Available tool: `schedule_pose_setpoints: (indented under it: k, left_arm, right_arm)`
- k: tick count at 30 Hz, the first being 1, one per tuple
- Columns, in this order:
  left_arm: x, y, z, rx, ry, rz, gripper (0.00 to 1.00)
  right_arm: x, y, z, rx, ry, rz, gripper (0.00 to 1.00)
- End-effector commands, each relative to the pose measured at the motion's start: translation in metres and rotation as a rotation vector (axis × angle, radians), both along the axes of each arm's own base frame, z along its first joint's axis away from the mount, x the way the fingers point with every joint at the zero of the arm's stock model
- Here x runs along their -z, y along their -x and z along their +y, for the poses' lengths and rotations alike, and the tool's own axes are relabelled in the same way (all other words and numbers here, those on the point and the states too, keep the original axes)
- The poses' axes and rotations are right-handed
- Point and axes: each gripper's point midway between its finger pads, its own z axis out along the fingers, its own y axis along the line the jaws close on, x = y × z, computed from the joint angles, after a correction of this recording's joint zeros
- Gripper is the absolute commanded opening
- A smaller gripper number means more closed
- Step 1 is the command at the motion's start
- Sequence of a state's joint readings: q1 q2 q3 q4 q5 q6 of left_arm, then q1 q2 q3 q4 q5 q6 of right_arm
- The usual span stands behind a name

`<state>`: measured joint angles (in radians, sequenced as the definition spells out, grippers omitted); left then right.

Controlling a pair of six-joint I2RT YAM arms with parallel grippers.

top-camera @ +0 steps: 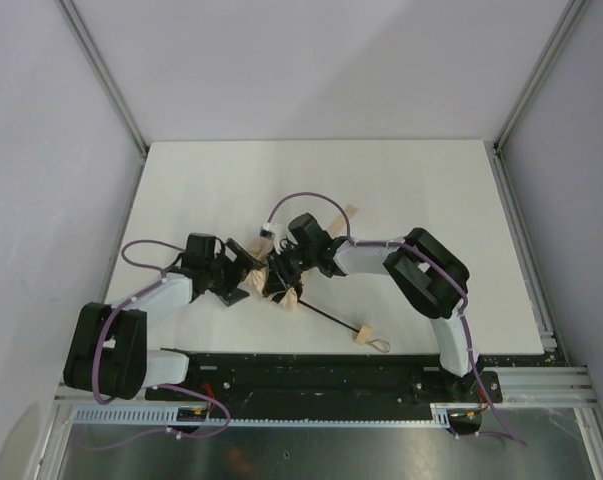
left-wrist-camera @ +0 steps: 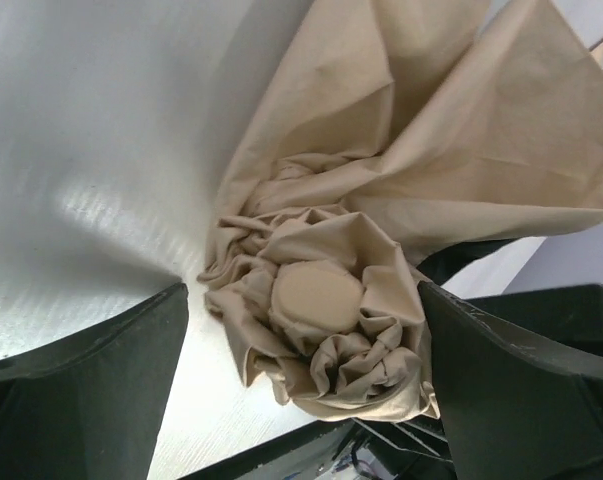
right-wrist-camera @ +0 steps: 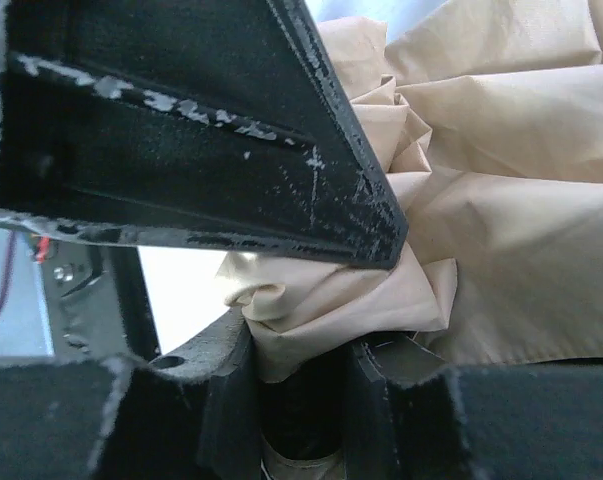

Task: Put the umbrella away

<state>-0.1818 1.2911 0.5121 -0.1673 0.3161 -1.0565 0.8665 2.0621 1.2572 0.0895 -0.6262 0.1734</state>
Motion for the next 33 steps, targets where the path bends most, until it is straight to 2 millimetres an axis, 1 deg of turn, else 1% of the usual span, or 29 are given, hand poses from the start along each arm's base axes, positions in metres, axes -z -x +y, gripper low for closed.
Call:
schedule_pose_setpoints:
  k: [1, 4, 8, 10, 12, 14, 18, 23, 26, 27, 29, 33]
  left_arm:
    - [-0.001, 0.002, -0.013, 0.012, 0.064, -0.014, 1.00]
    - [0.010, 0.011, -0.016, -0.010, 0.051, 0.022, 1.00]
    - [0.029, 0.022, -0.018, -0.027, 0.013, 0.075, 0.98]
    - [0.038, 0.026, -0.018, -0.028, -0.008, 0.097, 0.96]
    - [0.046, 0.029, -0.016, -0.030, -0.026, 0.110, 0.92]
    - [0.053, 0.032, -0.011, -0.044, -0.055, 0.118, 0.85]
    - [0.064, 0.036, 0.003, -0.064, -0.123, 0.112, 0.65]
    - [0.072, 0.040, 0.009, -0.061, -0.160, 0.114, 0.34]
    - [0.075, 0.044, 0.009, -0.051, -0.163, 0.126, 0.12]
    - [0.076, 0.046, 0.010, -0.051, -0.164, 0.132, 0.06]
    - [0.079, 0.049, 0.010, -0.052, -0.163, 0.144, 0.02]
    - [0.082, 0.057, 0.008, -0.049, -0.142, 0.177, 0.00]
  right_arm:
    - [0.061, 0.051, -0.037, 0.013, 0.169, 0.408, 0.00]
    - [0.061, 0.047, -0.039, 0.031, 0.150, 0.473, 0.00]
    - [0.058, 0.041, -0.037, 0.043, 0.103, 0.543, 0.00]
    - [0.056, 0.040, -0.035, 0.046, 0.084, 0.574, 0.00]
    - [0.053, 0.038, -0.034, 0.047, 0.068, 0.597, 0.00]
    - [0.050, 0.037, -0.033, 0.049, 0.059, 0.606, 0.00]
    - [0.045, 0.035, -0.032, 0.051, 0.044, 0.610, 0.00]
    - [0.034, 0.033, -0.028, 0.044, 0.025, 0.577, 0.00]
    - [0.028, 0.027, -0.027, 0.063, 0.038, 0.521, 0.15]
    - [0.025, 0.024, -0.028, 0.074, 0.043, 0.492, 0.21]
    - [0.014, 0.012, -0.029, 0.108, 0.049, 0.408, 0.33]
    - [-0.018, -0.007, -0.034, 0.154, 0.054, 0.224, 0.56]
